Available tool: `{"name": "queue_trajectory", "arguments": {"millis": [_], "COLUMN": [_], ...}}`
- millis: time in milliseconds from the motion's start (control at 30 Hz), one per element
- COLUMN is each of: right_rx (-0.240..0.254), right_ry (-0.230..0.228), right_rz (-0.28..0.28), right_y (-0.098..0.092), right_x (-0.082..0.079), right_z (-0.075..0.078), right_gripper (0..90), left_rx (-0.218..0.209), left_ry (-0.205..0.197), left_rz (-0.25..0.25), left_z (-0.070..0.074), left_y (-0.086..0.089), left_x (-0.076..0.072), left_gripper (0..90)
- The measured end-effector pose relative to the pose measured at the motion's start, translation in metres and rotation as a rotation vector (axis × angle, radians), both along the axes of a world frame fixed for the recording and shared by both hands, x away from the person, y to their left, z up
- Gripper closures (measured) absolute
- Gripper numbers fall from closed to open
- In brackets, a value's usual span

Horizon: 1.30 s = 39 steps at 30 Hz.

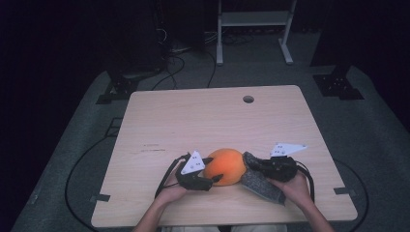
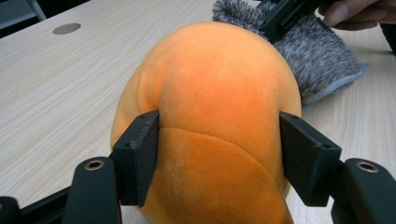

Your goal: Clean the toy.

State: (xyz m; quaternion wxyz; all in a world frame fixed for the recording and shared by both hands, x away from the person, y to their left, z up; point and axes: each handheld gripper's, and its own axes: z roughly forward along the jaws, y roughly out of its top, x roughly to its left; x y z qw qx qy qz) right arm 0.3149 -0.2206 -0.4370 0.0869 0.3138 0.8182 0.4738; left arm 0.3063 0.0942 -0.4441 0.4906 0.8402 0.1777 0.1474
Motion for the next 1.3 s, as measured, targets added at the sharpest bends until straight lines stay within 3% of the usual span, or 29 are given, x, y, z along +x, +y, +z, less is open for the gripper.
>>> {"name": "queue_trajectory", "arguments": {"millis": [100,167,200,267,367,433,467,600,700,733,800,867,900,933,967,1067,1167,1200,1300], "right_rx": [0.076,0.062,0.039,0.054,0.063,0.069,0.068,0.063,0.091,0.073,0.024,0.041,0.046,0.042,0.033,0.001,-0.004,-0.016,-0.057], "right_ry": [-0.034,-0.054,-0.060,-0.044,-0.030,-0.012,-0.008,-0.053,-0.101,-0.117,-0.122,-0.090,-0.082,-0.081,-0.084,-0.125,-0.165,-0.173,-0.176], "right_rz": [0.054,0.084,0.086,0.084,0.063,0.053,0.048,0.056,0.103,0.111,0.114,0.106,0.108,0.103,0.098,0.100,0.165,0.181,0.180], "right_y": [0.006,0.018,0.023,0.022,0.014,0.011,0.010,0.012,0.022,0.027,0.031,0.028,0.027,0.025,0.025,0.031,0.049,0.055,0.057], "right_x": [-0.006,-0.007,-0.007,-0.005,-0.004,-0.003,-0.003,-0.011,-0.017,-0.018,-0.017,-0.013,-0.012,-0.012,-0.013,-0.020,-0.031,-0.032,-0.029], "right_z": [0.012,0.016,0.014,0.009,0.005,0.002,0.002,0.015,0.031,0.033,0.028,0.021,0.020,0.021,0.023,0.032,0.042,0.043,0.039], "right_gripper": [80.4,80.4,80.4,80.4,80.4,80.4,80.4,80.5,80.4,80.4,80.5,80.5,80.5,80.5,80.5,80.5,80.5,80.5,80.5], "left_rx": [0.001,0.005,-0.015,-0.059,-0.057,-0.062,-0.076,-0.030,0.025,0.024,0.016,-0.009,-0.015,-0.030,-0.042,-0.020,0.045,0.068,0.097], "left_ry": [-0.011,-0.019,-0.004,0.031,0.105,0.168,0.176,0.053,-0.028,-0.039,-0.026,0.042,0.103,0.132,0.134,0.008,-0.072,-0.085,-0.066], "left_rz": [0.005,-0.001,-0.001,0.015,0.060,0.054,0.031,0.027,-0.016,-0.022,-0.013,0.033,0.046,0.045,0.041,0.049,0.016,0.009,0.023], "left_z": [-0.001,0.001,0.002,0.005,0.006,0.002,0.000,0.006,0.011,0.011,0.010,0.006,0.003,0.001,0.000,0.007,0.010,0.010,0.006], "left_y": [-0.004,-0.005,-0.003,0.003,0.009,0.009,0.008,0.000,-0.009,-0.011,-0.010,-0.009,-0.009,-0.009,-0.009,-0.014,-0.021,-0.022,-0.018], "left_x": [-0.001,-0.002,-0.002,0.000,0.007,0.010,0.010,0.002,-0.005,-0.006,-0.004,0.001,0.006,0.007,0.007,-0.004,-0.012,-0.014,-0.011], "left_gripper": [35.0,33.9,30.3,19.9,10.4,13.0,20.6,39.6,41.5,40.5,31.9,14.8,9.5,9.1,13.6,32.1,35.1,35.7,37.4]}}
